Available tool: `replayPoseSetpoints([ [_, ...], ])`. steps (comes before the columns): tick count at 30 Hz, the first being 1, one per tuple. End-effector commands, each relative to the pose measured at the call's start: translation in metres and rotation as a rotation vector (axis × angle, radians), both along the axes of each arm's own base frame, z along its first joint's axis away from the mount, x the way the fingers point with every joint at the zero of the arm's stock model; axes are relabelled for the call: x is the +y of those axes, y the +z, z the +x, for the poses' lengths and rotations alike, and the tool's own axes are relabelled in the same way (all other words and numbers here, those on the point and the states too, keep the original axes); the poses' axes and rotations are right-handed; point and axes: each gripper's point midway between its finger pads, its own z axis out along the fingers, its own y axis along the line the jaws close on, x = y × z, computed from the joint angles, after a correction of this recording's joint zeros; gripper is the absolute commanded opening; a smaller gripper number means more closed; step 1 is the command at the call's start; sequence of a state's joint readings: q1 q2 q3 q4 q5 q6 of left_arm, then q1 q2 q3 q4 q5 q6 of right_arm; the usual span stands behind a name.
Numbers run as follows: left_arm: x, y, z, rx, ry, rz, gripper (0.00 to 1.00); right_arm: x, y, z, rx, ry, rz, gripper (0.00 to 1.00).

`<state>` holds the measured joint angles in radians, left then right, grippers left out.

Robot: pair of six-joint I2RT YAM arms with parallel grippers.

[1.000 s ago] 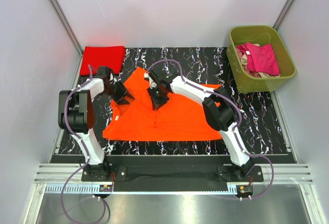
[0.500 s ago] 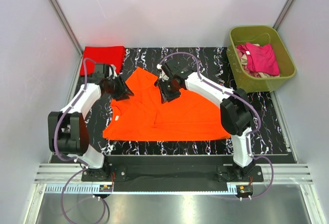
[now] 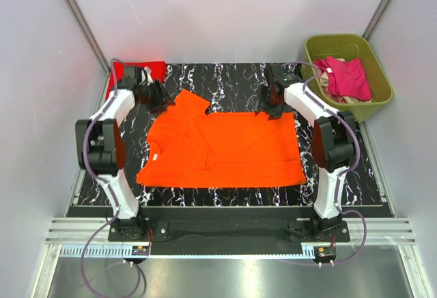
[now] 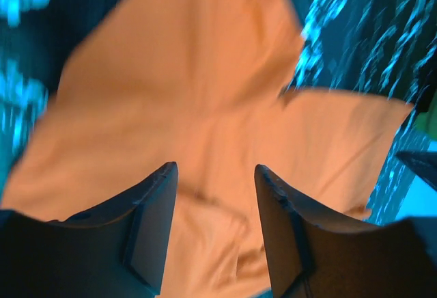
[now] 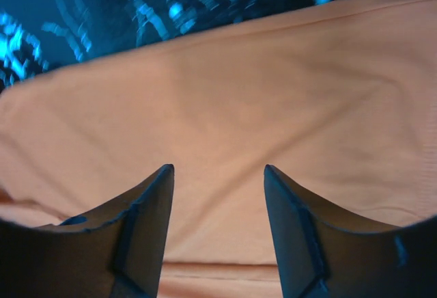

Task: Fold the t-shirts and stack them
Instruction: Fold the tshirt

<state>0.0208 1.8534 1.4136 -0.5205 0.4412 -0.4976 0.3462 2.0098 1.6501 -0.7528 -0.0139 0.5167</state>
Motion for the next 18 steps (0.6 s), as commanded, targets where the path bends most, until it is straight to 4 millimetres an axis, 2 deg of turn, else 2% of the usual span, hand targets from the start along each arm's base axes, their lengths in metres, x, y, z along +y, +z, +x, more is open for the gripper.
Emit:
replayPoseSetpoints([
  [1,-0.002,0.019,0.061,-0.182,-0.032,0.015,0.53,-0.018,0.035,0.023,-0.113,-0.147,-0.034,0.63],
  [3,-0.002,0.019,0.081,-0.228,-0.049,0.028,0.53,-0.027,0.040,0.030,-0.117,-0.188,-0.034,0.63],
  [4,0.000,0.017,0.099,-0.269,-0.077,0.052,0.55,-0.032,0.038,0.033,-0.110,-0.202,-0.029,0.63],
  [5,0.001,0.015,0.107,-0.287,-0.094,0.071,0.56,-0.040,0.038,0.037,-0.106,-0.219,-0.022,0.63],
  [6,0.002,0.013,0.115,-0.303,-0.113,0.089,0.57,-0.038,0.042,0.042,-0.107,-0.212,0.013,0.63],
  [8,0.007,0.005,0.130,-0.321,-0.159,0.145,0.57,-0.044,0.037,0.045,-0.075,-0.217,0.024,0.63],
  [9,0.008,-0.010,0.133,-0.304,-0.189,0.173,0.57,-0.045,0.042,0.049,-0.085,-0.210,0.029,0.63],
  [10,0.012,-0.006,0.136,-0.299,-0.190,0.190,0.57,-0.045,0.039,0.050,-0.081,-0.203,0.024,0.63],
  [15,0.014,-0.033,0.134,-0.251,-0.213,0.236,0.59,-0.055,0.034,0.048,-0.050,-0.193,0.001,0.63],
  [17,0.019,-0.037,0.134,-0.234,-0.202,0.254,0.61,-0.055,0.037,0.046,-0.054,-0.186,0.003,0.64],
  [18,0.007,-0.041,0.131,-0.229,-0.225,0.263,0.62,-0.054,0.037,0.044,-0.052,-0.179,0.005,0.64],
])
